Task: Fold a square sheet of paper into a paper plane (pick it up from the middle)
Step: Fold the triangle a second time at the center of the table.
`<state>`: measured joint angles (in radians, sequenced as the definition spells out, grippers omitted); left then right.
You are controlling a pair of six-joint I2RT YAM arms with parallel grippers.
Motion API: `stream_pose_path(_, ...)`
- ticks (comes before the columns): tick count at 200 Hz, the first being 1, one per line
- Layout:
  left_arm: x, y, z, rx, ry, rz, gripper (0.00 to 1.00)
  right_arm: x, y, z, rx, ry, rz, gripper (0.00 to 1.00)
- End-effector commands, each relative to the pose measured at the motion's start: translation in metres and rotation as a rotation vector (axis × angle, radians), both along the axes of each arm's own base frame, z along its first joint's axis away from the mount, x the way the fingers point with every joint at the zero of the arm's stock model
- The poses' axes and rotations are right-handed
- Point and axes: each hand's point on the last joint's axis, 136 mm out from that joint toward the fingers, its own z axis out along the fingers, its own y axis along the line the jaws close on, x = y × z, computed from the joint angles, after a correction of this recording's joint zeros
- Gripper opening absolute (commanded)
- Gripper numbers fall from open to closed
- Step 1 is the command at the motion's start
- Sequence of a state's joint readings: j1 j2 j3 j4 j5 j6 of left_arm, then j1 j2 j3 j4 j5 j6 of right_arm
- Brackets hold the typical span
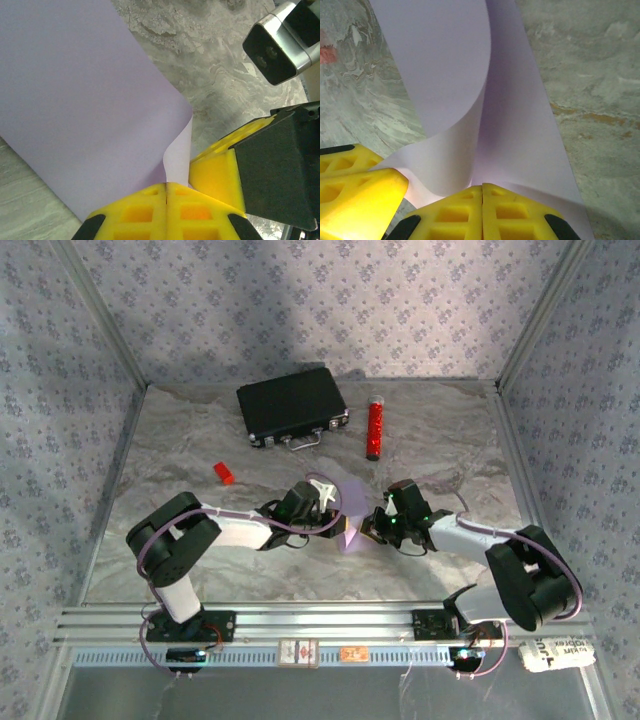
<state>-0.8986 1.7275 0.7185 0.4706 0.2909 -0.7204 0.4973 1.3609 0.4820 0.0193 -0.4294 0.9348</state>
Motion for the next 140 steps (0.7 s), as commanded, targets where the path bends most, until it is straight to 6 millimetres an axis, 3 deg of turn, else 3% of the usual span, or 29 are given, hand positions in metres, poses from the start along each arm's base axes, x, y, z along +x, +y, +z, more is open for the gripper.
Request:
stream_pose_path(1,0.003,0.0,-0.007,0.033,-0.016,-0.01,0.01,-0.009,-0.011,-0.017,-0.07,0.05,-0.006,0.07)
stream_pose_path(55,0.008,0.002,-0.013,0.056,-0.023,-0.009,0.01,-0.017,-0.023,-0.033,-0.134,0.092,-0.02,0.06)
stream_pose_path(140,0.016,0.006,-0.019,0.082,-0.041,0.006,0.01,-0.02,-0.027,-0.036,-0.155,0.097,-0.014,0.06)
